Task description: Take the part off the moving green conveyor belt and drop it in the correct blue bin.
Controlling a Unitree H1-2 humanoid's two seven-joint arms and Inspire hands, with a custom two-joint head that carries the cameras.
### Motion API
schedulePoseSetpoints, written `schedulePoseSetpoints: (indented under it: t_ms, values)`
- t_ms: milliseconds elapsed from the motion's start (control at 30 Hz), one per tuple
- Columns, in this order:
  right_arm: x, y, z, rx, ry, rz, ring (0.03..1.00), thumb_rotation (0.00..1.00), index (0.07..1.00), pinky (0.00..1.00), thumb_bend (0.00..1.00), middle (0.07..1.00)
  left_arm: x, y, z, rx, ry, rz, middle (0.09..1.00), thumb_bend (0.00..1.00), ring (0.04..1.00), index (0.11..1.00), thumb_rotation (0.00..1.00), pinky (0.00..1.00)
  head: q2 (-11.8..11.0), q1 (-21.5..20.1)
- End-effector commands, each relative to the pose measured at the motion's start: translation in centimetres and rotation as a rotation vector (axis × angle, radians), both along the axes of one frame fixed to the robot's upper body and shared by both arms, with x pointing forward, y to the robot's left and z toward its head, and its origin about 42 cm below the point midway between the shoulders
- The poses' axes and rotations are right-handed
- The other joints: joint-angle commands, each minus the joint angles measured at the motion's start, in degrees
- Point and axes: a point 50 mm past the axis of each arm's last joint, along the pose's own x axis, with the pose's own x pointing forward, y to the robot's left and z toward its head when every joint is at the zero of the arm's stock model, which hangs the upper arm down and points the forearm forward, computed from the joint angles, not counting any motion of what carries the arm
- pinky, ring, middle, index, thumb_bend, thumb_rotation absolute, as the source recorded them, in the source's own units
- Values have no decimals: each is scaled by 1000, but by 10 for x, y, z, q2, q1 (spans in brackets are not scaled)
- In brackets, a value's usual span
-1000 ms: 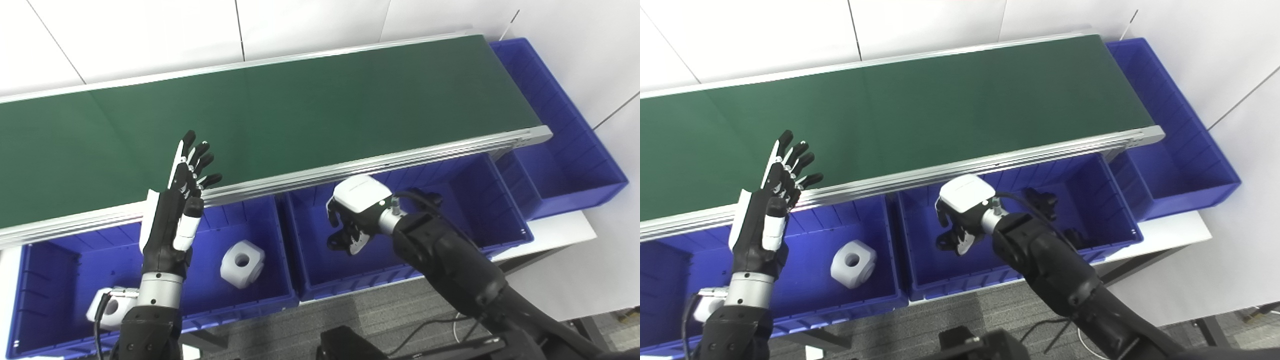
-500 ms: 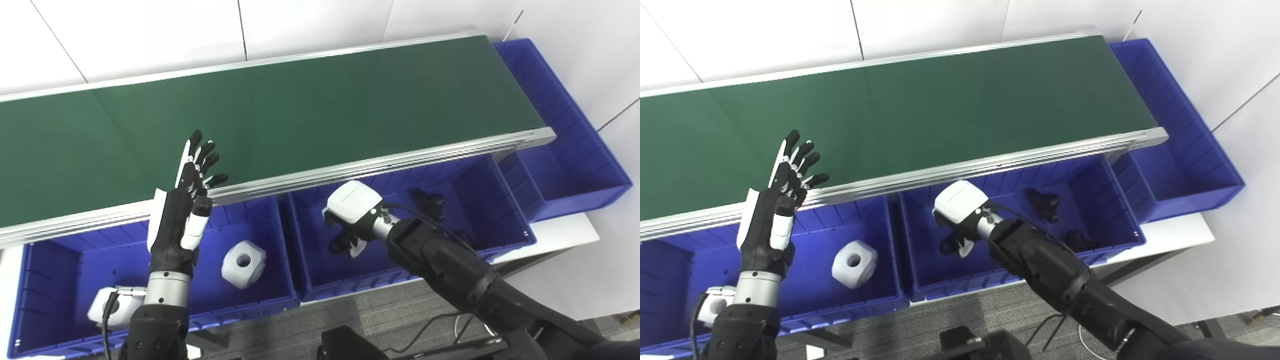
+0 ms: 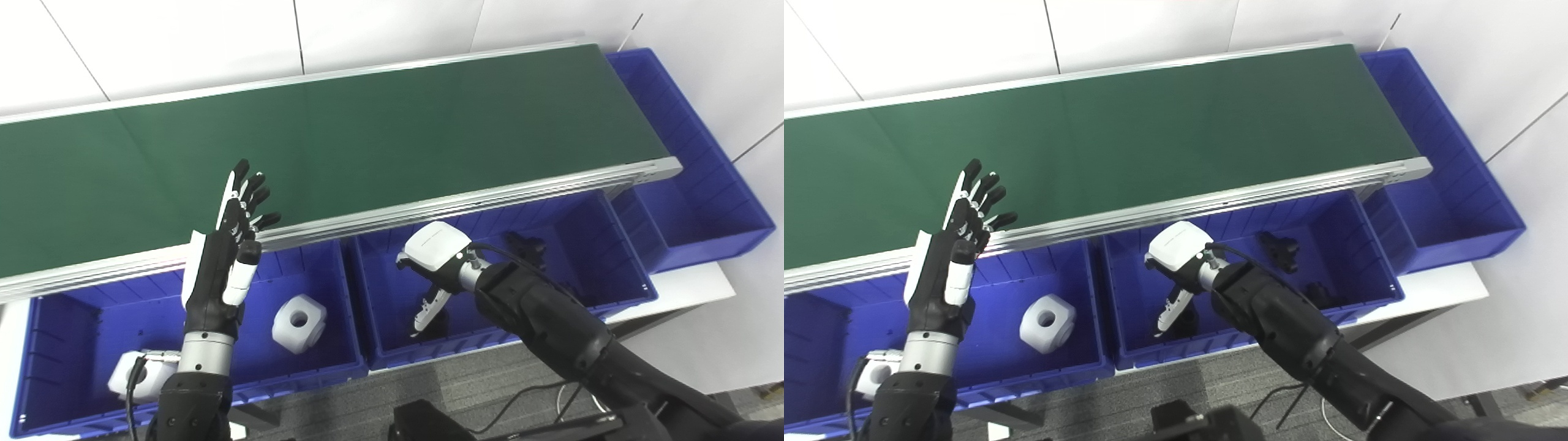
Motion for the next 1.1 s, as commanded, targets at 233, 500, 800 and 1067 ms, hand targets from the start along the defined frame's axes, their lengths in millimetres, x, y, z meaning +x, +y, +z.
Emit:
schedulePoseSetpoints:
  t_ms: [233, 500, 800, 1067]
  values:
    - [-25, 9, 72, 341, -9, 4, 647, 810, 691, 527, 995, 722, -2, -12, 2, -18, -64, -3, 954, 877, 931, 1000, 1000, 807, -20, 83]
    - [-64, 25, 112, 1094, -94, -69, 525, 889, 596, 430, 827, 582, -4, -17, -10, 3, -65, -6, 958, 849, 925, 1000, 1000, 821, -51, 125]
    - [-44, 47, 83, 1530, -242, -199, 665, 915, 673, 566, 778, 715, -13, -8, -29, 26, -48, -12, 967, 871, 942, 1000, 1000, 833, -94, 142]
    - [-54, 51, 32, 1666, -205, -415, 889, 1000, 894, 859, 894, 912, -25, -1, -40, 40, -21, -15, 979, 898, 965, 1000, 998, 859, -113, 148]
